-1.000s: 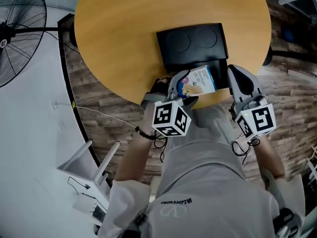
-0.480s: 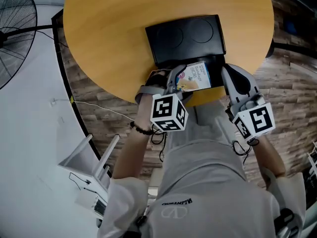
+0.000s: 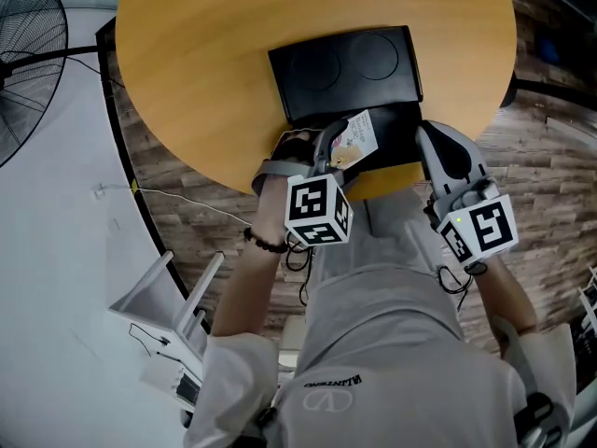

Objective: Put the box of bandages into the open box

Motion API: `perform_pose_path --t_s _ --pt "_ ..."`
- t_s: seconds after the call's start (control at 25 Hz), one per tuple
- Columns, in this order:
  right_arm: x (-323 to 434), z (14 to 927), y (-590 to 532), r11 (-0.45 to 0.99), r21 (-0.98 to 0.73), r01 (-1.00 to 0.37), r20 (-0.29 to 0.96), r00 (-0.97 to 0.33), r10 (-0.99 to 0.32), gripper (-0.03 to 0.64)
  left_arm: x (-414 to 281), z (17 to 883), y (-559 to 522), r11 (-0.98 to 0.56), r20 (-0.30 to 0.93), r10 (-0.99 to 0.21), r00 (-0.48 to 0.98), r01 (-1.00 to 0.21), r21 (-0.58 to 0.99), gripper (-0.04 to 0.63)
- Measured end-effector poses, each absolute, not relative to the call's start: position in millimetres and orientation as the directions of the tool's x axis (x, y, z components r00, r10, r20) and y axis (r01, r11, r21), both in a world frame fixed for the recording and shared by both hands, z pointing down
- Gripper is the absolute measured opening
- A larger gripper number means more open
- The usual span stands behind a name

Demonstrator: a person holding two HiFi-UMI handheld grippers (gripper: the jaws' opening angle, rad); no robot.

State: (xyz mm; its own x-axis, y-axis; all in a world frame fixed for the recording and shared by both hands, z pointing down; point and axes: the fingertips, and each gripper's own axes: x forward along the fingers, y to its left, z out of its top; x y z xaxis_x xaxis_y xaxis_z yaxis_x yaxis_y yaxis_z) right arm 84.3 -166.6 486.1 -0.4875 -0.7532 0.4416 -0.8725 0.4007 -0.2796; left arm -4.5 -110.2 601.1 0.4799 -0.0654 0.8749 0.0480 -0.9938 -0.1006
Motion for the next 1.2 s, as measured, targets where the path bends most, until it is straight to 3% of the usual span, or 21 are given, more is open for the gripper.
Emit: perform_pose_path --t_s 0.48,0.68,0.84,1.04,1.2 --pt "80.1 483.7 -166.5 0.397 -0.286 -0.872 0.437 -0.488 -0.756 0.017 -12.4 594.4 -115.7 -0.991 0.876 -0.078 0.476 0.056 -0.118 0.456" --pt "82.5 477.8 -166.5 0.392 -0.289 -0.874 0.425 -0.484 -0.765 0.017 -10.3 573.0 -123.2 -0.989 0.815 -0.132 0.564 -0.021 -0.146 0.446" --pt "87.0 470.5 -167.7 0.384 -0.282 -0.879 0.413 -0.472 -0.779 0.017 -16.3 545.8 -133.7 -0.972 0.729 -0.234 0.643 -0.133 -0.194 0.316" --pt "91.5 454.8 -172.1 0.383 -0.262 -0.886 0.39 -0.461 -0.797 0.017 -25.3 514.0 -147.9 -0.942 0.627 -0.335 0.703 -0.26 -0.211 0.228" --pt "98.5 438.2 -174.8 0.374 -0.24 -0.896 0.366 -0.441 -0.819 0.017 -38.0 476.3 -165.4 -0.864 0.519 -0.503 0.691 -0.398 -0.309 0.045"
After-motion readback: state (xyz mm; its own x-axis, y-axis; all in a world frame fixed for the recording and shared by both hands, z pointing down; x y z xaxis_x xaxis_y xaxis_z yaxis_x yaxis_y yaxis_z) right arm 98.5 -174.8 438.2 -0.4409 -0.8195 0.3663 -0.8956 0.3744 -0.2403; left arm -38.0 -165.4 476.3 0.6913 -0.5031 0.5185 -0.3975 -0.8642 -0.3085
